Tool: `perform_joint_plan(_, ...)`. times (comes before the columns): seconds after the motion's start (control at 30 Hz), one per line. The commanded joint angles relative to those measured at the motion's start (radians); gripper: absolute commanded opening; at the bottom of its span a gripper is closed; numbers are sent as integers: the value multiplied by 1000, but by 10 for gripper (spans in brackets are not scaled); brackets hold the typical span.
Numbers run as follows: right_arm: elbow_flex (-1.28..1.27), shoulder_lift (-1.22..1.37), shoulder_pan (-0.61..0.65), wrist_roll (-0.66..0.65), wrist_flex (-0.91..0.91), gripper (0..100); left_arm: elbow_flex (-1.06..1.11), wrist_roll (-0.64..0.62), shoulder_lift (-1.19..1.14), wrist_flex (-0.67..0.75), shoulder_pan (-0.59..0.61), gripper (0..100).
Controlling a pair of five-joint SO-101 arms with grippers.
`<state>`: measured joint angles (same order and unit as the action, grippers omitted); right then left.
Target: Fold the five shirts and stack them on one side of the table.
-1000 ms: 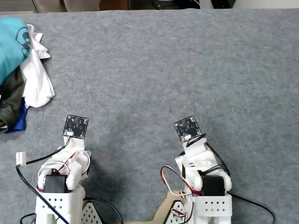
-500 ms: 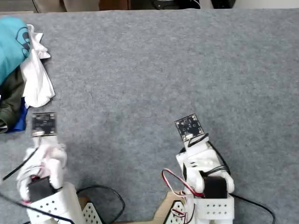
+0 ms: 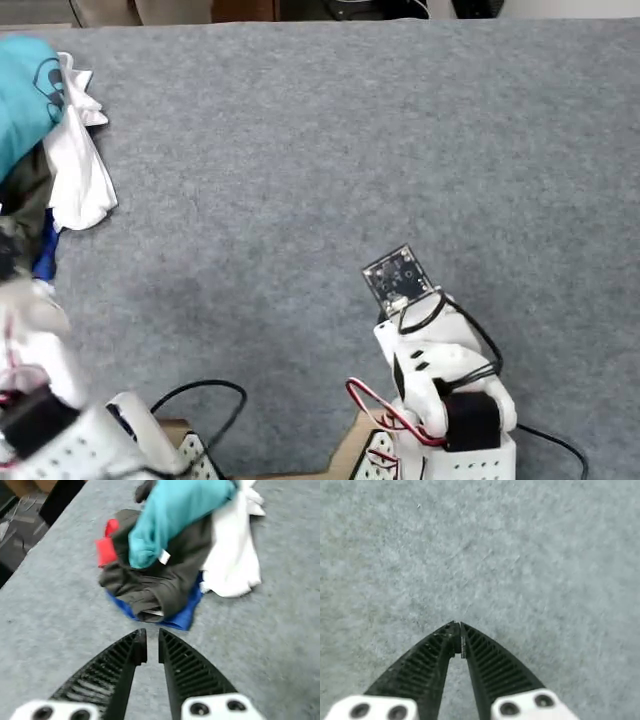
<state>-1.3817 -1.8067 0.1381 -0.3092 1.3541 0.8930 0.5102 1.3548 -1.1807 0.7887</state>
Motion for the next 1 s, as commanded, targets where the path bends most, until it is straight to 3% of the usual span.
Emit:
perform_joint_plan(0.0,73,-107,8,-25,2,6,-305,-11,-340,-34,48,64)
perform_joint_plan(0.17,130,-19,8,-20,0,8,-661,-37,-771,-160,60,64)
perform_joint_plan(0.4,354,338,10,-18,-5,6,-1108,-137,-1199,-302,55,64)
perform_joint_plan(0.5,450,493,10,-15,-5,8,-1241,-175,-1331,-302,54,76)
perform_joint_plan(0.63,544,648,12,49,-6,6,-1347,-173,-1491,-301,57,177)
perform_joint_plan(0.97,601,731,12,66,-8,6,-1583,-180,-1831,-184,58,181)
